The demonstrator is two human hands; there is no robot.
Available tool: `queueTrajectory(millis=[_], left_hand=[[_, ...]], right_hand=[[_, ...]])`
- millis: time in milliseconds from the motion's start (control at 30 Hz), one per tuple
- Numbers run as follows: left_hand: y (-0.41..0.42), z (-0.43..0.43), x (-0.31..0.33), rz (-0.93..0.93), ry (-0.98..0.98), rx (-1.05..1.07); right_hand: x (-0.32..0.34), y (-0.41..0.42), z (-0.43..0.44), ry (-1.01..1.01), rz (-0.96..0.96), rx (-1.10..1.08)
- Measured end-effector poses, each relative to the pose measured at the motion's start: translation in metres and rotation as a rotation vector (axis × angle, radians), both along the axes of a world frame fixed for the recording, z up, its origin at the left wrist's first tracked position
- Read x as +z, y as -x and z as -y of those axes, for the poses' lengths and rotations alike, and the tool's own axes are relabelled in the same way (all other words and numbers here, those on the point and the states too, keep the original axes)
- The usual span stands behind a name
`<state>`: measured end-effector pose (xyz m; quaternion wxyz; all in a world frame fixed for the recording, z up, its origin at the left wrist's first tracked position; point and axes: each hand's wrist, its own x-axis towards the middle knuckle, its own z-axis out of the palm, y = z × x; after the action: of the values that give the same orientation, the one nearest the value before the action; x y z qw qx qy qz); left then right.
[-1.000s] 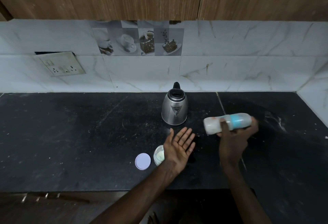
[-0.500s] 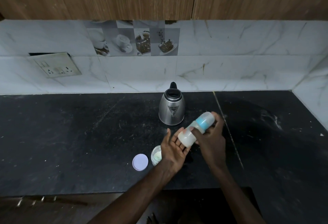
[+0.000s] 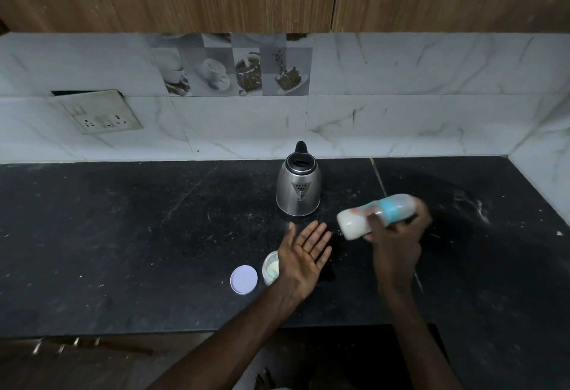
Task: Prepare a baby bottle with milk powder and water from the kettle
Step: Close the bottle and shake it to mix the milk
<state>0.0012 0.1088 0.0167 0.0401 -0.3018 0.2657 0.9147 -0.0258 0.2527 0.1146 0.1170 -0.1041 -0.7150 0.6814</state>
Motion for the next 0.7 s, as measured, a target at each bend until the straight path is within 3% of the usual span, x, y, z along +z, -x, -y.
queueTrajectory(millis=[67, 200, 233, 367, 433, 533, 700], left_hand=[[0.0, 0.0, -0.001, 0.003, -0.01, 0.008], [-0.003, -0.004, -0.006, 0.032, -0.037, 0.018], [-0.003, -0.004, -0.007, 0.039, -0.029, 0.009], [-0.004, -0.003, -0.004, 0.022, -0.02, -0.004], [-0.004, -0.005, -0.002, 0.029, -0.028, 0.005], [-0.001, -0.005, 0.001, 0.006, -0.057, 0.007], [0.006, 0.0, 0.009, -0.005, -0.033, 0.026]], right_hand=[[0.001, -0.001, 0.001, 0.051, -0.009, -0.096], [-0.012, -0.017, 0.005, -0.172, 0.132, 0.331], [-0.012, -0.016, 0.003, -0.184, 0.118, 0.327], [-0.003, -0.003, -0.001, 0.014, 0.049, -0.087], [-0.008, -0.008, 0.004, -0.065, 0.076, -0.027], [-0.014, -0.016, 0.006, -0.164, 0.146, 0.289], [0.0, -0.003, 0.004, 0.007, 0.077, 0.04]])
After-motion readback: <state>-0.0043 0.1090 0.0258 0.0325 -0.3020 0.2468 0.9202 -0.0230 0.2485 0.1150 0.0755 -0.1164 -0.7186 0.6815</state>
